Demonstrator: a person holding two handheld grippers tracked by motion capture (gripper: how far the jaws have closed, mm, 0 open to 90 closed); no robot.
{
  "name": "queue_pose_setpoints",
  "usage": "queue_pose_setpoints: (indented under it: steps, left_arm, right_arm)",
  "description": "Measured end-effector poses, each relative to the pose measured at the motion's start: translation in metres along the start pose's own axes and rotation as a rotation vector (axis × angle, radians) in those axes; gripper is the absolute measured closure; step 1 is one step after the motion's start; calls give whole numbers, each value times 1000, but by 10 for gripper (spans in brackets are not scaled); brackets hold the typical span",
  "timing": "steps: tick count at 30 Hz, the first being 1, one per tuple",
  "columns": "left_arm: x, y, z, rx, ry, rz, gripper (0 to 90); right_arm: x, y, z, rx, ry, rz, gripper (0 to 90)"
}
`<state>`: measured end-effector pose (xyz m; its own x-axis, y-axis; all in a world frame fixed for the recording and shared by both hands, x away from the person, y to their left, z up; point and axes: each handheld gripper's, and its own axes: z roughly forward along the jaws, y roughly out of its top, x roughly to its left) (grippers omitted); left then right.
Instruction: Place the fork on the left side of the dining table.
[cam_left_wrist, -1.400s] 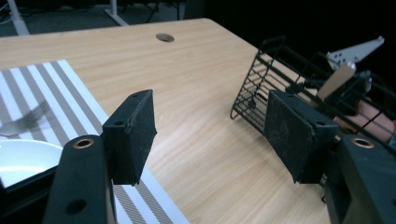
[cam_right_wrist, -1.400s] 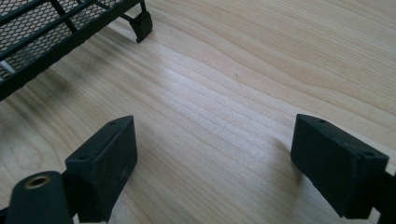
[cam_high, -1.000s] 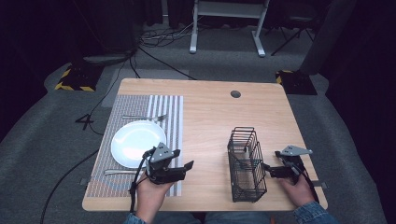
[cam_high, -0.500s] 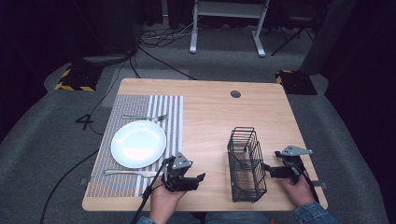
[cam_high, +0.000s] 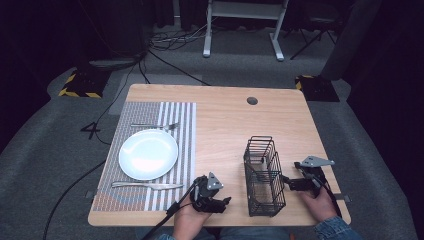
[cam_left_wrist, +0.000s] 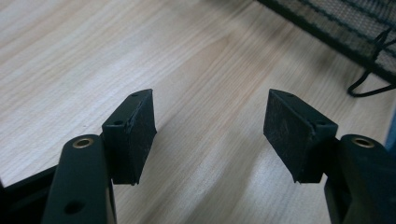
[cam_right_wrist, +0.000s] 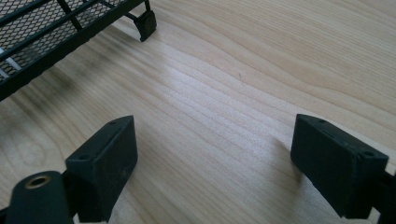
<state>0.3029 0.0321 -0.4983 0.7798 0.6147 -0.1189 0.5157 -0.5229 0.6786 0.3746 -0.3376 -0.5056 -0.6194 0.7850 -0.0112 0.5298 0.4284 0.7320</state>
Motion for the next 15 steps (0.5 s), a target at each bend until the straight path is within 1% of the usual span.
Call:
queue_pose_setpoints:
  steps: [1,2,3,4,5,6,7,10,11,12,14,15]
  left_arm:
    - [-2,-1,2,0,7,14,336]
    - [-2,-1,2,0,7,14,328]
    - [-5,-1,4,-2,31,40,323]
    - [-5,-1,4,-2,31,40,316]
    - [-8,-1,6,-5,45,62,308]
    - [-8,-1,6,-5,45,62,298]
    - [-9,-2,8,-13,55,79,266]
    - [-8,0,10,-3,59,73,175]
    - [-8,1,12,3,69,64,175]
    - [-8,1,12,6,72,64,149]
    - [-9,2,13,6,73,51,135]
    - [-9,2,13,6,73,51,127]
  right_arm:
    - [0,0,0,0,0,0,148]
    - [0,0,0,0,0,0,148]
    - [0,0,0,0,1,-1,148]
    - [0,0,0,0,1,-1,148]
    - [0,0,0,0,1,-2,148]
    - [0,0,0,0,2,-1,148]
    - [0,0,0,0,2,-2,148]
    - [0,0,0,-1,2,-3,148]
    - [0,0,0,-1,3,-2,149]
    - [0,0,0,-1,2,-2,148]
    - [0,0,0,0,3,-3,149]
    - [0,0,0,0,3,-3,149]
